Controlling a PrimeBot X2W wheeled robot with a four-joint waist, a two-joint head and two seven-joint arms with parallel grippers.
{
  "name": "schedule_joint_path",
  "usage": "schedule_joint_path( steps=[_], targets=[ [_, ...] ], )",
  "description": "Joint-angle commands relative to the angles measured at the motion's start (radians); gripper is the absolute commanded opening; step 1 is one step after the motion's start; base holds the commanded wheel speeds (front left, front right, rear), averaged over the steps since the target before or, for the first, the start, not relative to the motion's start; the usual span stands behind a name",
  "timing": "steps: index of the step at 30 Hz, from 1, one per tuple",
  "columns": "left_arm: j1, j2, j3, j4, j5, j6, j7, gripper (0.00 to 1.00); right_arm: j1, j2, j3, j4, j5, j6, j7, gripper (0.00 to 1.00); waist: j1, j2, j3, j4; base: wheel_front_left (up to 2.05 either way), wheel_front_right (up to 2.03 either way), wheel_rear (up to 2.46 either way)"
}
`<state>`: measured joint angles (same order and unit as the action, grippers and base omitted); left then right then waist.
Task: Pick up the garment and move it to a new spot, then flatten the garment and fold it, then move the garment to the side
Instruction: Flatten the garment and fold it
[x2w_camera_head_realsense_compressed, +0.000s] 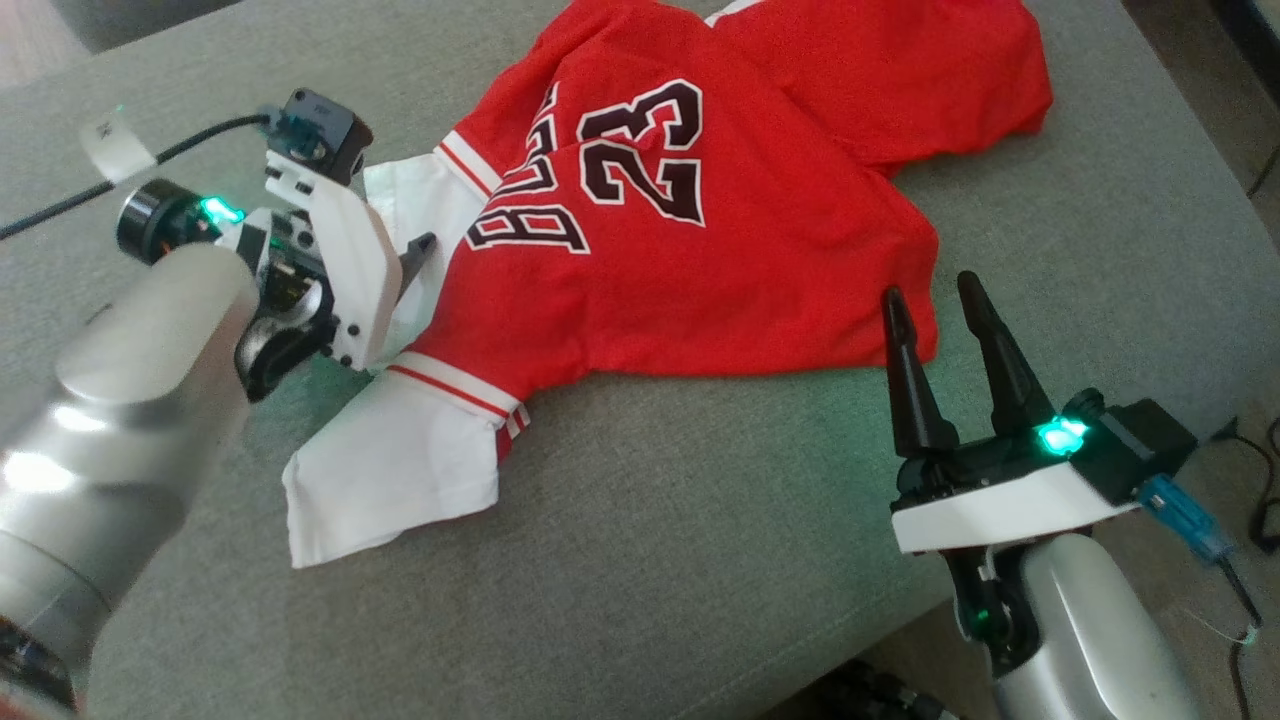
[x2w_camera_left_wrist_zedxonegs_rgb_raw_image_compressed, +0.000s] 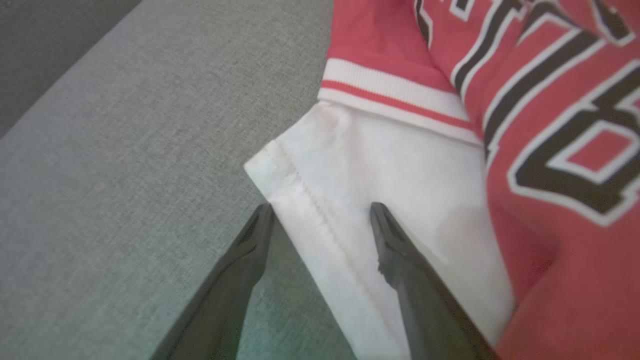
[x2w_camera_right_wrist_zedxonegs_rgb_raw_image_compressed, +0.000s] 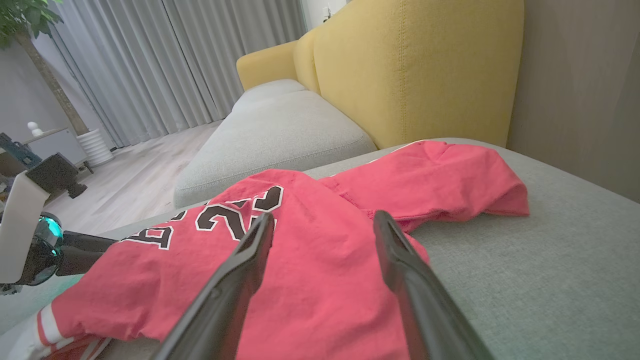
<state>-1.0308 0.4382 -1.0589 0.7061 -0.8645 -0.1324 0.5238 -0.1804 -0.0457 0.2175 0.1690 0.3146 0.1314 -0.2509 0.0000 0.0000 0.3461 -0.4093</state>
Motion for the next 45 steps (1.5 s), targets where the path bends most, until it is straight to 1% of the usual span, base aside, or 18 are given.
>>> schedule_joint_path(
  steps=[1,5,9,10,11,12,15,18,24,27,30,38,42,45],
  targets=[
    [-0.064,0.040,-0.001,-0.003,-0.010,0.002,0.025,1.00,-0.028,-0.005,0.016,-0.040,0.013,-0.001,-0.011,1.00,0.0000,0.0000,0.009,-0.009,0.00,0.00,0.00],
    [-0.075,0.047,-0.039,0.009,-0.017,0.002,0.057,1.00,-0.027,-0.005,0.017,-0.044,0.020,-0.001,-0.011,1.00,0.0000,0.0000,0.014,-0.013,0.00,0.00,0.00],
    [-0.078,0.051,-0.075,0.012,-0.059,0.002,0.123,1.00,-0.026,-0.005,0.014,-0.048,0.023,-0.001,-0.011,1.00,0.0000,0.0000,0.015,-0.014,0.00,0.00,0.00],
    [-0.078,0.053,-0.082,0.010,-0.072,0.002,0.141,0.77,-0.026,-0.005,0.012,-0.049,0.023,-0.001,-0.011,1.00,0.0000,0.0000,0.014,-0.013,0.00,0.00,0.00],
    [-0.081,0.055,-0.086,0.007,-0.082,0.002,0.152,0.16,-0.025,-0.005,0.010,-0.049,0.023,-0.001,-0.011,1.00,0.0000,0.0000,0.012,-0.011,0.00,0.00,0.00],
    [-0.085,0.058,-0.088,0.008,-0.089,0.002,0.156,0.00,-0.025,-0.005,0.007,-0.049,0.023,-0.001,-0.011,1.00,0.0000,0.0000,0.011,-0.009,0.00,0.00,0.00],
    [-0.102,0.067,-0.092,0.016,-0.083,0.002,0.133,0.00,-0.026,-0.005,0.001,-0.047,0.018,-0.001,-0.011,1.00,0.0000,0.0000,0.005,0.000,0.00,0.00,0.00],
    [-0.124,0.069,-0.085,0.038,-0.053,0.004,0.054,0.00,-0.027,-0.005,-0.003,-0.047,0.011,-0.001,-0.011,1.00,0.0000,0.0000,-0.003,0.011,0.00,0.00,0.00],
    [-0.176,0.048,-0.060,0.110,0.006,0.048,-0.130,0.00,-0.025,-0.005,-0.001,-0.042,-0.002,-0.001,-0.011,1.00,0.0000,0.0000,-0.022,0.041,0.00,0.00,0.00],
    [-0.202,0.034,-0.040,0.150,0.018,0.073,-0.212,0.00,-0.024,-0.005,0.000,-0.039,-0.007,-0.001,-0.011,1.00,0.0000,0.0000,-0.032,0.056,0.00,0.00,0.00],
    [-0.228,0.023,-0.020,0.187,0.022,0.088,-0.279,0.00,-0.024,-0.005,0.001,-0.036,-0.011,-0.001,-0.011,1.00,0.0000,0.0000,-0.039,0.069,0.00,0.00,0.00],
    [-0.288,-0.001,-0.007,0.275,0.047,0.102,-0.394,0.00,-0.020,-0.005,0.011,-0.028,-0.010,-0.001,-0.011,1.00,0.0000,0.0000,-0.056,0.094,0.00,0.00,0.00],
    [-0.319,-0.008,-0.006,0.311,0.075,0.142,-0.478,0.00,-0.022,-0.004,0.018,-0.027,-0.007,-0.001,-0.011,1.00,0.0000,0.0000,-0.057,0.097,0.00,0.00,0.00],
    [-0.351,-0.016,0.014,0.329,0.088,0.190,-0.582,0.00,-0.026,-0.004,0.024,-0.028,-0.006,-0.001,-0.011,1.00,0.0000,0.0000,-0.052,0.093,0.00,0.00,0.00]
  ],
)
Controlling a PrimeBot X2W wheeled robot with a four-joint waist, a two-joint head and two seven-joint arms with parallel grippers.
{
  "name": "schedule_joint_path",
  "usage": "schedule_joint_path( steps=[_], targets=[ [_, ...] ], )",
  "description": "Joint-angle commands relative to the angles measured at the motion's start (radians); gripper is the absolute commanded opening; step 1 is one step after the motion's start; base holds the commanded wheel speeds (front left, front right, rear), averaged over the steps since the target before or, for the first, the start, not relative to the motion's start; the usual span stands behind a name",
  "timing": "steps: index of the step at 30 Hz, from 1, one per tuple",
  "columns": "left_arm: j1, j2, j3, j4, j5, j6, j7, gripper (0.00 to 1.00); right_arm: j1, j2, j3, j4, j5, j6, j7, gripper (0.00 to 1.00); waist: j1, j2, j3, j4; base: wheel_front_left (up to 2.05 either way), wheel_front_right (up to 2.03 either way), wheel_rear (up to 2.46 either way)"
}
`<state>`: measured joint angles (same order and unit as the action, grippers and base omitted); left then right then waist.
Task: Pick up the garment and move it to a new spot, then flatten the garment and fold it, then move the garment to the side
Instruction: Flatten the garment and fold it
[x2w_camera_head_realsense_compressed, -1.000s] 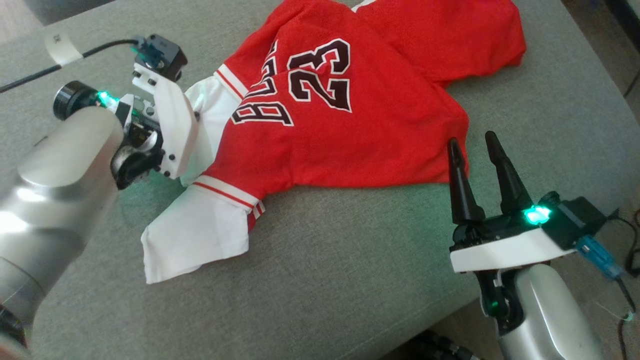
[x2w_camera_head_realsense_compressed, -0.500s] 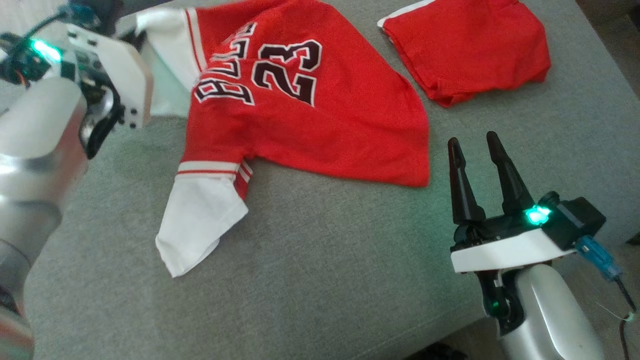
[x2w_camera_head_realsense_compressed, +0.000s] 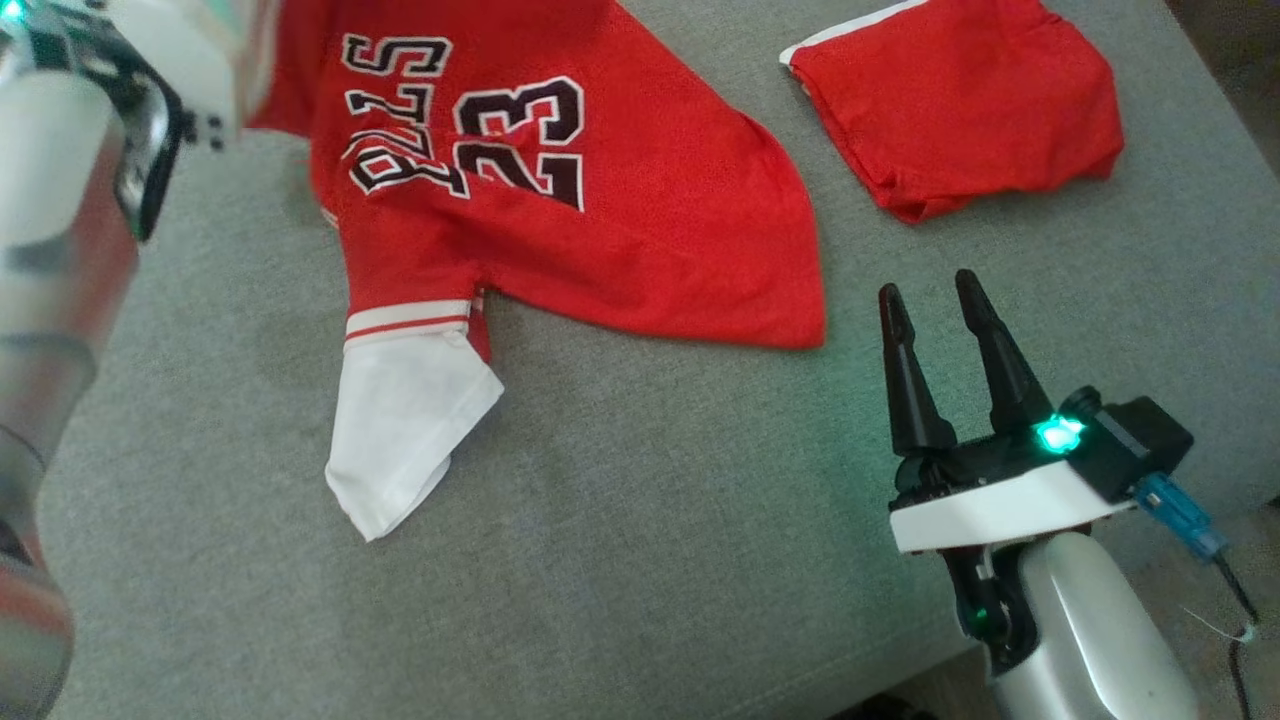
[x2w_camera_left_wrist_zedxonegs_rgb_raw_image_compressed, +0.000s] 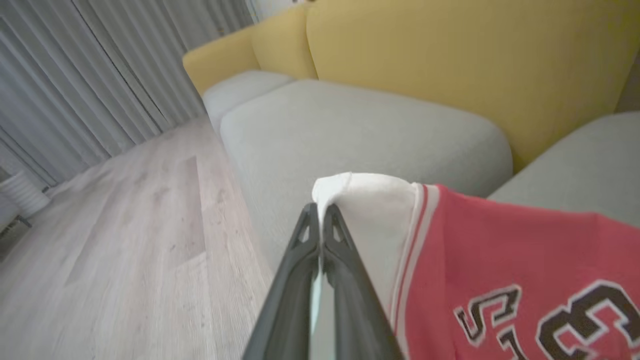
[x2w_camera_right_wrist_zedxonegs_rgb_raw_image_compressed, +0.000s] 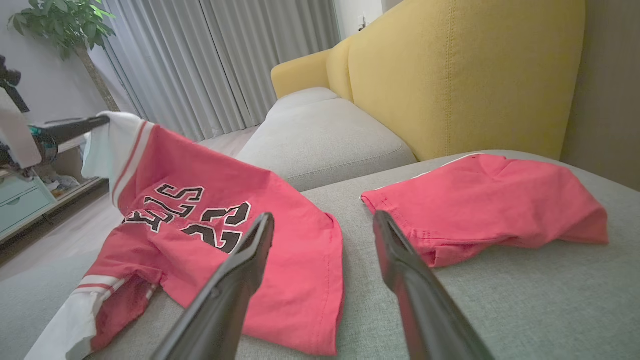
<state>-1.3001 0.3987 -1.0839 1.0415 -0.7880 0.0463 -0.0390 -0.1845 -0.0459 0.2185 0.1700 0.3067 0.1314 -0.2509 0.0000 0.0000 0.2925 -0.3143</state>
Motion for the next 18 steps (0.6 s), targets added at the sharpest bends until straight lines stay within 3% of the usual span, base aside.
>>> schedule_joint_path(
  steps=[1,2,3,4,11,18],
  targets=[
    [-0.090,0.019,0.045,0.000,0.013,0.023,-0.049,0.00,-0.024,-0.004,0.025,-0.030,0.002,-0.001,-0.011,1.00,0.0000,0.0000,0.004,-0.003,0.00,0.00,0.00],
    [-0.090,0.019,0.045,0.000,0.013,0.023,-0.049,0.00,-0.024,-0.004,0.025,-0.030,0.002,-0.001,-0.011,1.00,0.0000,0.0000,0.004,-0.003,0.00,0.00,0.00],
    [-0.096,0.013,0.048,0.005,0.016,0.032,-0.079,0.40,-0.025,-0.004,0.027,-0.030,0.002,-0.001,-0.011,1.00,0.0000,0.0000,0.005,-0.004,0.00,0.00,0.00],
    [-0.101,0.007,0.050,0.011,0.020,0.038,-0.106,1.00,-0.026,-0.004,0.028,-0.030,0.002,-0.001,-0.011,1.00,0.0000,0.0000,0.006,-0.005,0.00,0.00,0.00],
    [-0.104,-0.039,0.035,0.059,0.037,0.024,-0.176,1.00,-0.025,-0.004,0.024,-0.028,0.003,-0.001,-0.011,1.00,0.0000,0.0000,0.006,0.001,0.00,0.00,0.00],
    [-0.083,-0.072,0.042,0.094,0.017,-0.012,-0.198,1.00,-0.022,-0.004,-0.001,-0.026,-0.014,-0.001,-0.011,1.00,0.0000,0.0000,-0.021,0.060,0.00,0.00,0.00]
  ],
)
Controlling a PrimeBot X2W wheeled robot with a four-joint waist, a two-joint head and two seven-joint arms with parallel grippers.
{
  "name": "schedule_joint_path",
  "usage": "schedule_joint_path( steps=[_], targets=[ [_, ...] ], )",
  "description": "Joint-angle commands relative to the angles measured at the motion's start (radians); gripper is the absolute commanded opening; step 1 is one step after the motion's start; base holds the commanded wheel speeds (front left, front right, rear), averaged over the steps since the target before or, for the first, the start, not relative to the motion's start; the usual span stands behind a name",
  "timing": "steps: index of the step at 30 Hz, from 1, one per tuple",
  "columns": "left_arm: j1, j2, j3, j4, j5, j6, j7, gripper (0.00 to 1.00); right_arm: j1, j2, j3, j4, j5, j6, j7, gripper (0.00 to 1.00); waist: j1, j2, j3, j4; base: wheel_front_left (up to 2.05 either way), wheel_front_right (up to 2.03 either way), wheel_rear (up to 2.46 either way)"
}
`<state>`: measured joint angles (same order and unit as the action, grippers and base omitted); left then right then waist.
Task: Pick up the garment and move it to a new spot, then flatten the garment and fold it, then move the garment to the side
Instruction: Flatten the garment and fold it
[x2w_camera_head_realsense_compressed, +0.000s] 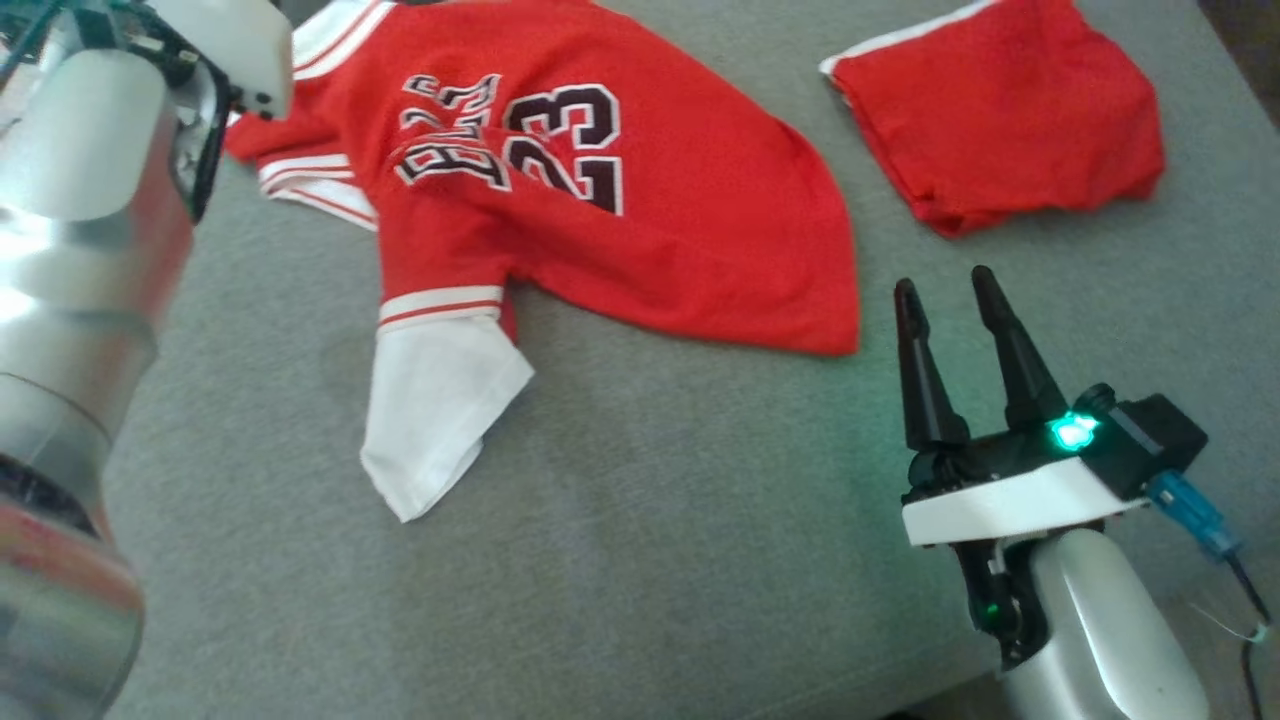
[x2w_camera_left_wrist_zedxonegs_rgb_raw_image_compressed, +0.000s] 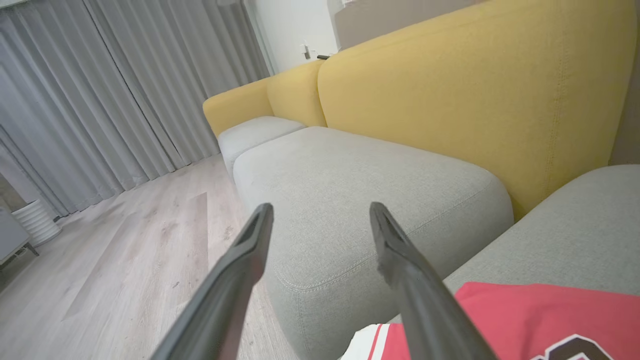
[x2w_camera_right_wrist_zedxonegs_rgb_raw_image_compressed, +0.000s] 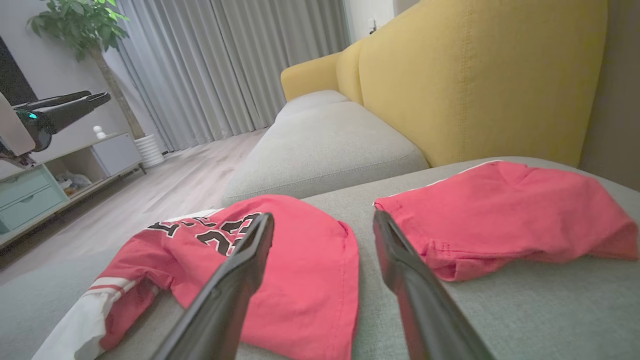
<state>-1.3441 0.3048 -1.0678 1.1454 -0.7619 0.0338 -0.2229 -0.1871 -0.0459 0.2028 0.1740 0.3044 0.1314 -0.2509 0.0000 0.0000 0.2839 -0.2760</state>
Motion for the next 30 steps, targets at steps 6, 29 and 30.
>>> schedule_joint_path(
  steps=[6,29,30],
  targets=[
    [0.044,-0.015,0.067,-0.058,-0.036,0.001,-0.037,1.00,-0.009,-0.004,-0.043,-0.029,-0.047,-0.001,-0.011,1.00,0.0000,0.0000,-0.058,0.125,0.00,0.00,0.00],
    [0.899,-0.029,0.383,-0.754,0.118,0.248,-0.039,1.00,0.117,-0.004,-0.177,-0.019,-0.125,-0.001,-0.011,1.00,0.0000,0.0000,-0.192,0.380,0.00,0.00,0.00],
    [0.911,-0.032,0.389,-0.760,0.127,0.247,-0.039,1.00,0.116,-0.004,-0.176,-0.018,-0.125,-0.001,-0.011,1.00,0.0000,0.0000,-0.193,0.380,0.00,0.00,0.00]
  ],
)
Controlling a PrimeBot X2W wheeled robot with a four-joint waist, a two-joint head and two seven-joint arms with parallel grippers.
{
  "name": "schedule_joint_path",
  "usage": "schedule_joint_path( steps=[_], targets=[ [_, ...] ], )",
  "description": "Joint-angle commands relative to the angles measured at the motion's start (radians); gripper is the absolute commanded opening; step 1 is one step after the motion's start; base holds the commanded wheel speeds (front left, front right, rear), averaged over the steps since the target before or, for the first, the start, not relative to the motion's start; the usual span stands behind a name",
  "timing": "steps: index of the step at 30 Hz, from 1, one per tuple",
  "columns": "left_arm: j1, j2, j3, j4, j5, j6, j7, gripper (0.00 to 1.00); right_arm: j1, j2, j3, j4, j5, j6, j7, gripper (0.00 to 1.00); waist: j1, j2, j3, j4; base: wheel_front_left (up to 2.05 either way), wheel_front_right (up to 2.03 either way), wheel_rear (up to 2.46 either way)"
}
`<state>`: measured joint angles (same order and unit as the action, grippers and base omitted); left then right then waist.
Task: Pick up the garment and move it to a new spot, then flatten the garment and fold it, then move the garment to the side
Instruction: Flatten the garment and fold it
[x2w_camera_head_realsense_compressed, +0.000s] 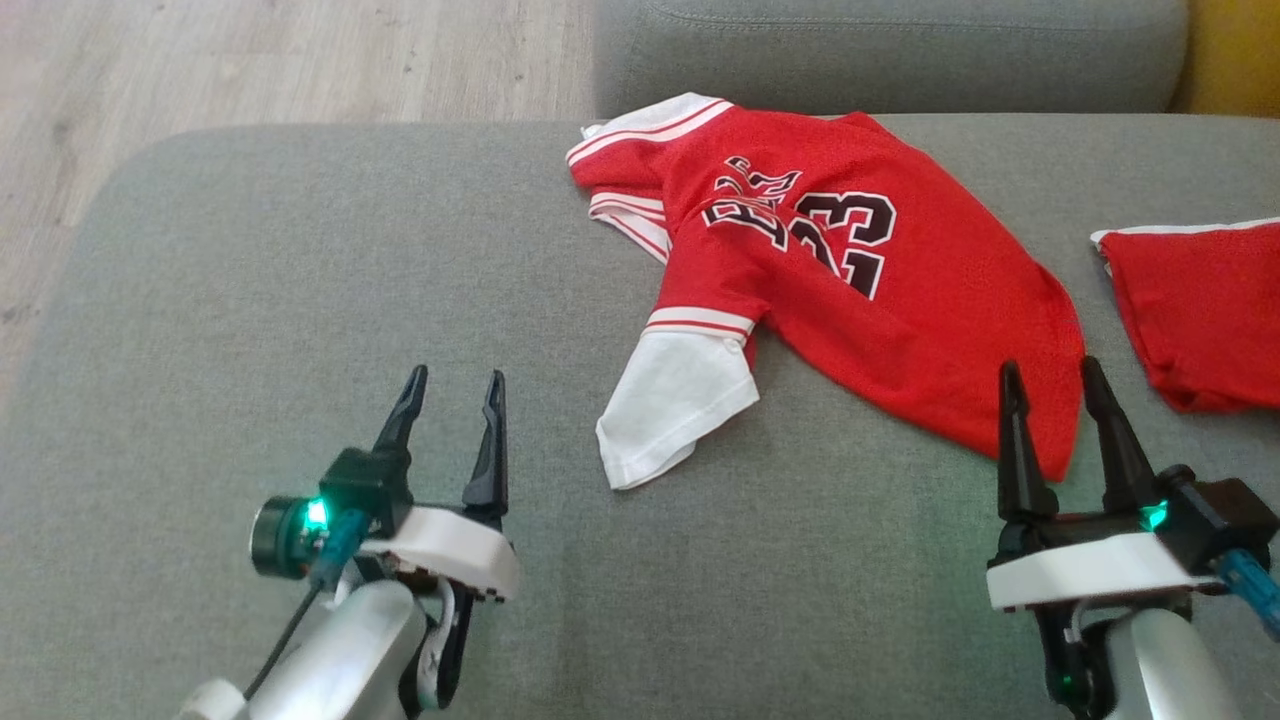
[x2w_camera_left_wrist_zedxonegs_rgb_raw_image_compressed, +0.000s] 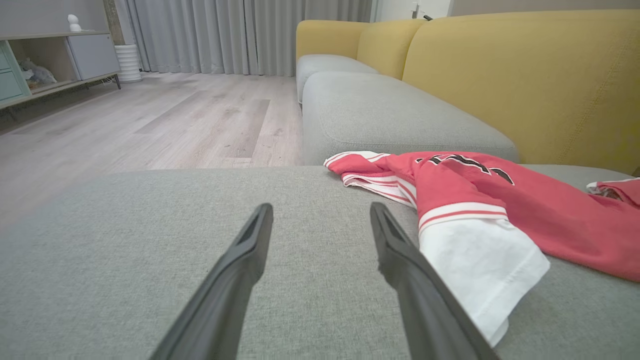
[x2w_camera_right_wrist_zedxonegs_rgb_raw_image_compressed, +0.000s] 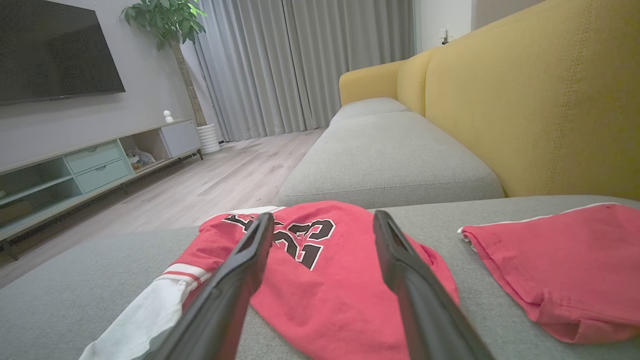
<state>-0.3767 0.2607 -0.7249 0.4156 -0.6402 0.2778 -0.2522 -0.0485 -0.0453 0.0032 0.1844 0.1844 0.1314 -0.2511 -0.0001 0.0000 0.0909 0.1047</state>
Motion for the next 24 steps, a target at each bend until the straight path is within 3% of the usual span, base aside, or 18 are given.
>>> schedule_joint_path(
  steps=[1,9,18,24],
  targets=[
    [-0.048,0.008,0.049,-0.035,0.012,0.001,-0.009,1.00,-0.024,-0.005,0.026,-0.028,-0.005,-0.001,-0.011,1.00,0.0001,0.0000,0.000,-0.002,0.00,0.00,0.00],
    [-0.054,-0.015,0.038,-0.020,0.041,-0.033,-0.005,1.00,-0.032,-0.005,0.040,-0.028,0.004,-0.001,-0.011,1.00,0.0001,0.0000,0.018,-0.027,0.00,0.00,0.00],
    [-0.071,-0.059,-0.056,0.061,0.008,-0.118,0.163,1.00,-0.050,-0.005,0.046,-0.025,0.007,-0.001,-0.011,1.00,0.0001,0.0000,0.064,-0.068,0.00,0.00,0.00],
    [-0.075,-0.073,-0.061,0.107,-0.025,-0.114,0.240,1.00,-0.062,-0.005,0.054,-0.022,0.012,-0.001,-0.011,1.00,0.0001,0.0000,0.087,-0.099,0.00,0.00,0.00]
  ],
)
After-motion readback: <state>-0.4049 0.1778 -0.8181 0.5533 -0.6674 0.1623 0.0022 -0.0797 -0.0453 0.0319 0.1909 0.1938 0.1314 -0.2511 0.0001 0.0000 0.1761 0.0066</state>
